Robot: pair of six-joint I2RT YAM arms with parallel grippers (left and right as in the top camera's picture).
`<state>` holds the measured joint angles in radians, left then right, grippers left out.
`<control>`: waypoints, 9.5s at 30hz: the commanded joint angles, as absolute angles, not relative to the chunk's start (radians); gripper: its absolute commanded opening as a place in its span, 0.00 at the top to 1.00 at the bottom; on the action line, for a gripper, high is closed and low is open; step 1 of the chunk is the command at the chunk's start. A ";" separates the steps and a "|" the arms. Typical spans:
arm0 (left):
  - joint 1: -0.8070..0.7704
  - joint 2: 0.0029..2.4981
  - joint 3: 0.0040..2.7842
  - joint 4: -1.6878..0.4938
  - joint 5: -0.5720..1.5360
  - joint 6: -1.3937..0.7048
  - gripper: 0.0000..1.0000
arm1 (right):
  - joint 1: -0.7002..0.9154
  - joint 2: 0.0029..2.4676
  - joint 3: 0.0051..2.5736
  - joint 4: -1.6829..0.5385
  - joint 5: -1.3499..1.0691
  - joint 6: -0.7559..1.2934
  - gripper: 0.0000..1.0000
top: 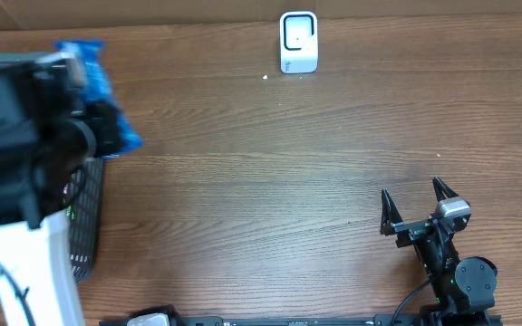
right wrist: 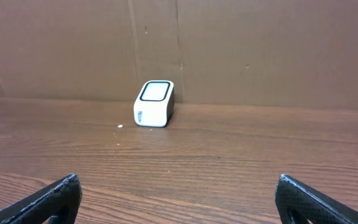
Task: Scan the item barcode
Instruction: 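Carry the blue bar out of the basket toward the scanner, then release the blue bar onto the table in front of the scanner, then move the left gripper back over the grey basket, then lower the left gripper onto the green-and-clear snack bag, then close the left gripper on the snack bag and lift it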
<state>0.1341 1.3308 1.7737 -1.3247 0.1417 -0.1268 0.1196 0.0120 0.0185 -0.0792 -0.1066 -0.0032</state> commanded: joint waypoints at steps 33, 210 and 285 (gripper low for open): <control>-0.376 2.031 1.526 -0.970 0.056 -0.442 0.94 | 0.124 0.003 0.008 -0.074 -0.106 -0.001 0.00; 0.671 2.111 1.293 -0.556 -0.110 0.007 0.96 | 0.124 0.003 0.008 -0.074 -0.106 -0.001 0.00; 0.706 2.320 2.694 -1.690 0.208 -0.002 0.96 | 0.124 0.003 0.008 -0.074 -0.106 -0.001 0.00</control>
<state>0.7101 2.3089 2.5282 -1.6432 0.1986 0.0414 0.1196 0.0120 0.0185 -0.0792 -0.1062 -0.0032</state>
